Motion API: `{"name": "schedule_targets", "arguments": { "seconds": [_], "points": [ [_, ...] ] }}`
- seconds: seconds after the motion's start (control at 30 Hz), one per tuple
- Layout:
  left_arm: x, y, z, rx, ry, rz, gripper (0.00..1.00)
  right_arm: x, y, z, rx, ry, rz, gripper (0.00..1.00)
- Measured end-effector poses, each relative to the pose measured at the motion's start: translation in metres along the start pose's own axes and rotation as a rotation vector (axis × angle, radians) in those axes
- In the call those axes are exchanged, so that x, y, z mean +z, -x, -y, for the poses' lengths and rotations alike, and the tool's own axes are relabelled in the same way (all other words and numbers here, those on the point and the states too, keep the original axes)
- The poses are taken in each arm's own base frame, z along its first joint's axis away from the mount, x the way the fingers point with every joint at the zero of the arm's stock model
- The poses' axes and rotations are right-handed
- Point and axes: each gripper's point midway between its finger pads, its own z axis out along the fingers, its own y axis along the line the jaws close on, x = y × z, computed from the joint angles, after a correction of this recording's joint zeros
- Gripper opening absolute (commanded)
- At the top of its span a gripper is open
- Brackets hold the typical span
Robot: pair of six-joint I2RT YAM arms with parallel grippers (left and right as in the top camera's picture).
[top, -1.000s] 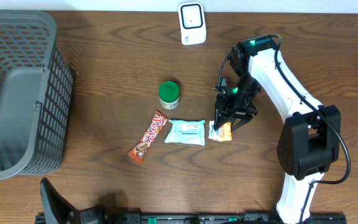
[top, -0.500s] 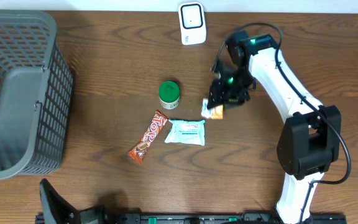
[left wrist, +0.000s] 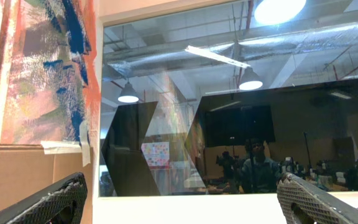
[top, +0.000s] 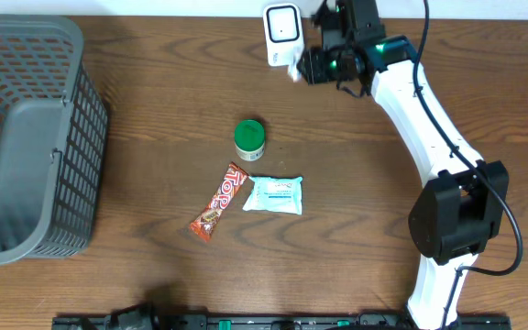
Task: Scan the item barcode
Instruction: 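Carry the snack box over the white scanner with the right gripper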
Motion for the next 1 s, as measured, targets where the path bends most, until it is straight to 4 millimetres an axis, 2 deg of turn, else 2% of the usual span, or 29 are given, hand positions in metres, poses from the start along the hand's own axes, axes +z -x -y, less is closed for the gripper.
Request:
{"name": "schedule_targets", "arguments": {
  "seconds": [0.17, 0.27, 0.33, 0.53, 0.73, 0.87, 1.0],
  "points": [
    [0.000, -0.010, 0.000, -0.005, 0.001, -0.038, 0.98, 0.002, 0.053, 0.001, -0.047, -0.057, 0.223, 0.48],
    [0.000, -0.011, 0.000, -0.005, 0.002, -0.041, 0.98, 0.012, 0.071, -0.002, -0.066, -0.063, 0.311, 0.49],
    [0.000, -0.011, 0.000, -0.006, 0.002, -0.042, 0.98, 0.027, 0.076, -0.002, -0.077, -0.062, 0.353, 0.49],
    [0.002, -0.018, -0.001, -0.008, 0.002, -0.062, 0.98, 0.077, 0.073, 0.010, -0.086, -0.075, 0.410, 0.49],
    [0.008, -0.039, -0.003, -0.014, 0.004, -0.109, 0.98, 0.104, 0.070, 0.020, -0.085, -0.089, 0.460, 0.52],
    [0.014, -0.061, -0.004, -0.020, 0.006, -0.155, 0.98, 0.124, 0.056, 0.027, -0.077, -0.097, 0.437, 0.52],
    [0.017, -0.070, -0.005, -0.022, 0.006, -0.168, 0.98, 0.145, 0.036, 0.035, -0.068, -0.104, 0.392, 0.52]
  ]
}}
